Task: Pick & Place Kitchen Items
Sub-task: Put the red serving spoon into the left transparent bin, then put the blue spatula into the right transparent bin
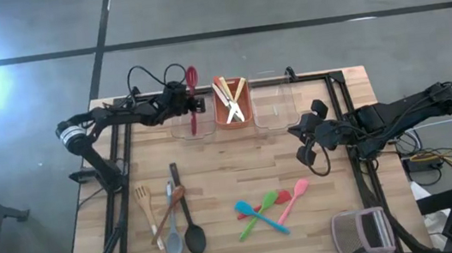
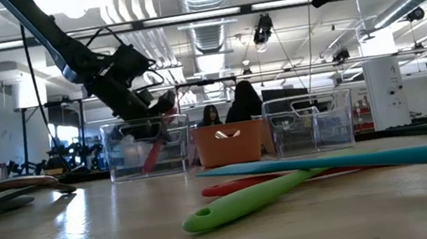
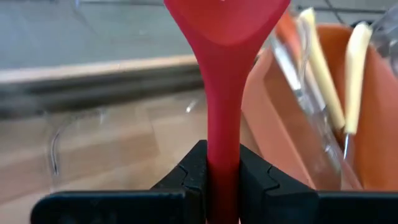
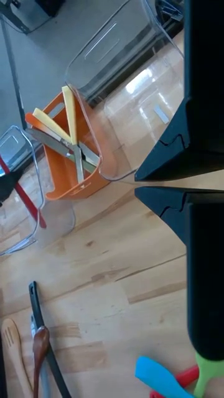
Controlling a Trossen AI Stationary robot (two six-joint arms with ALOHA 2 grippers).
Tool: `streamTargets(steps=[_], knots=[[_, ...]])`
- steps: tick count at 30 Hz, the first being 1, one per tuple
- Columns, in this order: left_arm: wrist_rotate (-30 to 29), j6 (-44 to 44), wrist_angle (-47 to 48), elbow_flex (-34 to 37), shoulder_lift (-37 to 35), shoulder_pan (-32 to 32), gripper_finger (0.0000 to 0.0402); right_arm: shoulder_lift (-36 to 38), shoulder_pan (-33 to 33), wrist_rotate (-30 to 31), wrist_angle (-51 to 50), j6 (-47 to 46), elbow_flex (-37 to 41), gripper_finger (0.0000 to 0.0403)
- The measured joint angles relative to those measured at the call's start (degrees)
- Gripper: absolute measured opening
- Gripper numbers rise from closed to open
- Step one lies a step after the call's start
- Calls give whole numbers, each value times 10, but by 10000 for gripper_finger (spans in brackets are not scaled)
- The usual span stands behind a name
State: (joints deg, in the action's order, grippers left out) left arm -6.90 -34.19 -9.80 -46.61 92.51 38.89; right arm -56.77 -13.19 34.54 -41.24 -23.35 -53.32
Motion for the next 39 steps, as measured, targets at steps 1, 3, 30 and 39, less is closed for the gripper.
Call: streamTargets(steps=[1, 3, 30, 39], knots=[[4, -1, 6, 0, 0, 0, 49, 0, 0, 0, 0, 0, 0, 18], [7, -3, 10, 0, 0, 0, 49, 0, 0, 0, 0, 0, 0, 18], [11, 0, 0, -12, 0, 0, 145, 0, 0, 0, 0, 9, 0, 18], [19, 18, -1, -33, 0, 0, 191, 0, 0, 0, -2, 9, 0, 18]])
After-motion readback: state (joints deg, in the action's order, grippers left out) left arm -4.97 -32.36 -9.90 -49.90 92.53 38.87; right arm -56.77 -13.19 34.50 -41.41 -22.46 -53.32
